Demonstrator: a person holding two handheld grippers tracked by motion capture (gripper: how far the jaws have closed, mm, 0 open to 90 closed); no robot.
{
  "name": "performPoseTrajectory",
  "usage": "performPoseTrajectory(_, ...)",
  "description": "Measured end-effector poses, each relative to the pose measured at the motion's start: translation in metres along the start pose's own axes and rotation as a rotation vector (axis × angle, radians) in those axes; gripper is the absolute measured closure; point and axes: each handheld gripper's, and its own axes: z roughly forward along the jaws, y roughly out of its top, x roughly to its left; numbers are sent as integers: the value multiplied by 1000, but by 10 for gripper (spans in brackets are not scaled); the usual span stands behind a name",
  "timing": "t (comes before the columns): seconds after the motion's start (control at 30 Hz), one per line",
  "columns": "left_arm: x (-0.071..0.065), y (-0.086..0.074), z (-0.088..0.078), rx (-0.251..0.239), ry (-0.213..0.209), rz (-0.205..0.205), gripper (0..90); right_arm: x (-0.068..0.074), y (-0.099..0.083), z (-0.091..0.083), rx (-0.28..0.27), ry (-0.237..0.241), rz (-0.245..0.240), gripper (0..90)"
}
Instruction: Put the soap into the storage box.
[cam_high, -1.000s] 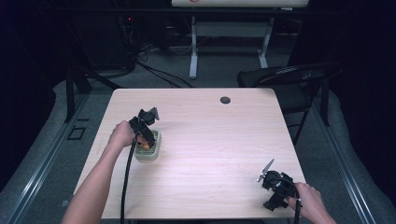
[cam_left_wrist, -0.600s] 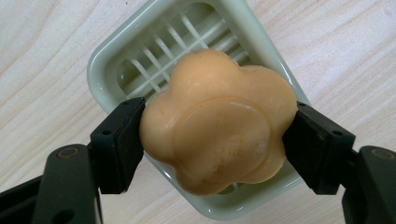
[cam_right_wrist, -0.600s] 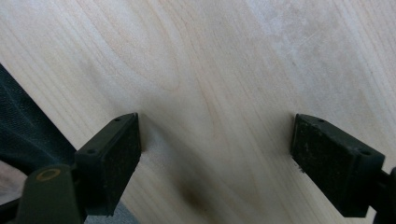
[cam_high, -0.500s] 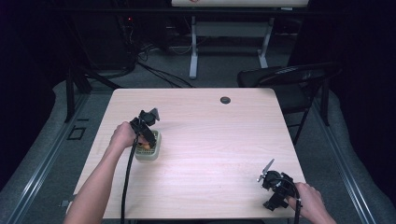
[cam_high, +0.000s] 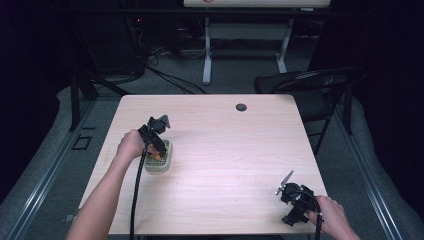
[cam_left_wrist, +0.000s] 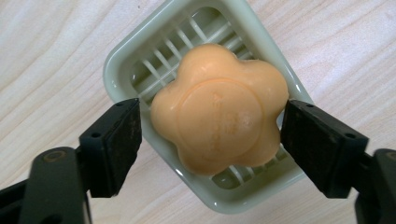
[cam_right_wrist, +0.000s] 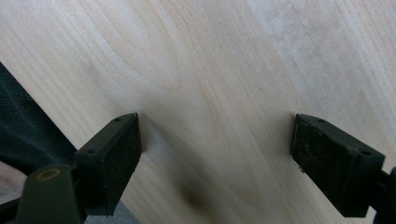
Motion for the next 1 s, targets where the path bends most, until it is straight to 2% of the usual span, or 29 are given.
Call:
performPoseTrajectory(0.2,0,-4,-7,-16,3,-8,157,-2,0,0,-2,7,8,159)
performPoseTrajectory(0.27,1,-6,-9,-26,7,-11,151,-3,0,0,3,-4,6,160)
performPoseTrajectory(0.4,3,-11,-13,-30,5,-20,143,-3,-1,0,-16,15,20,160)
performPoseTrajectory(0.43,4,-13,-14,-36,-1,-23,135,-3,-1,-1,2,-1,4,159)
performPoseTrajectory(0.5,4,-16,-17,-46,-6,-25,105,-2,0,-2,0,2,4,159)
performPoseTrajectory(0.7,-3,-26,-29,-68,-12,-15,47,-1,0,-1,-5,-3,3,159)
performPoseTrajectory(0.73,-6,-30,-34,-86,-16,-16,45,-1,-1,-1,-10,0,7,160)
performPoseTrajectory(1.0,-18,-46,-45,-99,-6,5,47,1,-1,-3,-9,-2,14,158)
